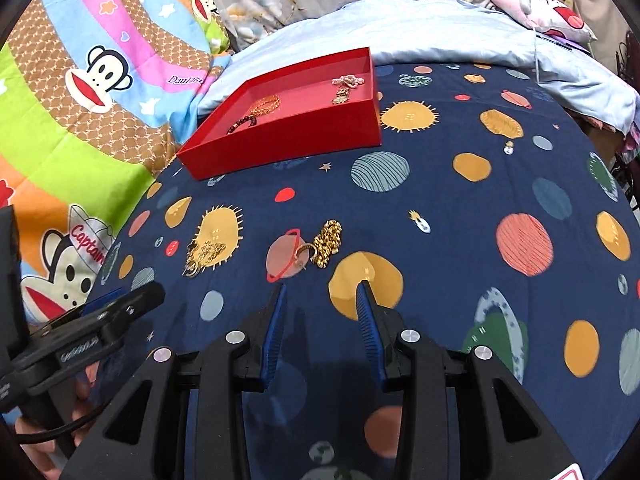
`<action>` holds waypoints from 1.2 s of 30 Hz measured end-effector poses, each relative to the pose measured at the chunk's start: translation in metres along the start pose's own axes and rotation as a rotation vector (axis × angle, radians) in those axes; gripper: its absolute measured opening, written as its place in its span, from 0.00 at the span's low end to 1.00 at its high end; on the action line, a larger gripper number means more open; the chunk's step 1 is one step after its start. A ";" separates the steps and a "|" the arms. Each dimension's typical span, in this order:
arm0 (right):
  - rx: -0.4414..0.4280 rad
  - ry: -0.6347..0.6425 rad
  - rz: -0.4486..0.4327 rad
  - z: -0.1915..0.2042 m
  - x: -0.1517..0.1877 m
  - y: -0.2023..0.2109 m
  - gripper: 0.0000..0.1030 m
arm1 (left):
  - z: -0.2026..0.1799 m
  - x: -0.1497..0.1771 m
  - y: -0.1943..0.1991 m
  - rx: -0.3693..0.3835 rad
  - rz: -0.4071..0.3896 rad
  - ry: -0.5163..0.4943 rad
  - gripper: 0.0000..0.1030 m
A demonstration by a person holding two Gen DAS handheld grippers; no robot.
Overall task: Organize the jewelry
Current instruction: 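Lower the right tool onto the gold chain bracelet and close it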
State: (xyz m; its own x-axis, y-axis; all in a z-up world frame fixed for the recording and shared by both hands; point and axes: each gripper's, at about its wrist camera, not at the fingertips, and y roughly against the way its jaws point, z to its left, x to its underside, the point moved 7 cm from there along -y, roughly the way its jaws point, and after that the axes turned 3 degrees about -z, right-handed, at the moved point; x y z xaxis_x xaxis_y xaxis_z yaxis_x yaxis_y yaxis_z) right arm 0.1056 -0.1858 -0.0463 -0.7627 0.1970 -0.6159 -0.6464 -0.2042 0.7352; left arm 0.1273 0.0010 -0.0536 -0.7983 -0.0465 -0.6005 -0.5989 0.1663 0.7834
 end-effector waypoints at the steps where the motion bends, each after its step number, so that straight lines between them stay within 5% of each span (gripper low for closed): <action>1: 0.000 0.005 0.003 0.001 -0.002 -0.004 0.34 | 0.001 0.000 0.000 -0.001 0.001 -0.002 0.70; 9: 0.008 -0.004 -0.011 0.002 -0.022 -0.022 0.32 | 0.005 0.000 -0.004 0.001 0.009 0.003 0.70; 14: 0.029 -0.021 0.003 -0.005 -0.031 -0.035 0.18 | 0.007 -0.002 -0.006 0.003 0.011 0.009 0.70; 19: 0.048 0.006 0.032 -0.002 -0.029 -0.050 0.14 | 0.008 -0.003 -0.008 0.000 0.014 0.011 0.70; 28: 0.059 0.035 0.016 -0.002 -0.028 -0.046 0.00 | 0.008 -0.003 -0.014 0.010 0.024 0.011 0.70; 36: 0.036 0.013 -0.029 -0.005 -0.031 -0.023 0.00 | 0.002 -0.001 -0.019 0.017 0.035 0.008 0.70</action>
State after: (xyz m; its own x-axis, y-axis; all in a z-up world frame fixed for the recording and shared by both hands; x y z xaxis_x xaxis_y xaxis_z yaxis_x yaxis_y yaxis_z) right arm 0.1441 -0.1919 -0.0454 -0.7442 0.1902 -0.6402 -0.6671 -0.1639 0.7267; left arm 0.1396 0.0001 -0.0678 -0.8190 -0.0484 -0.5717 -0.5699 0.1844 0.8008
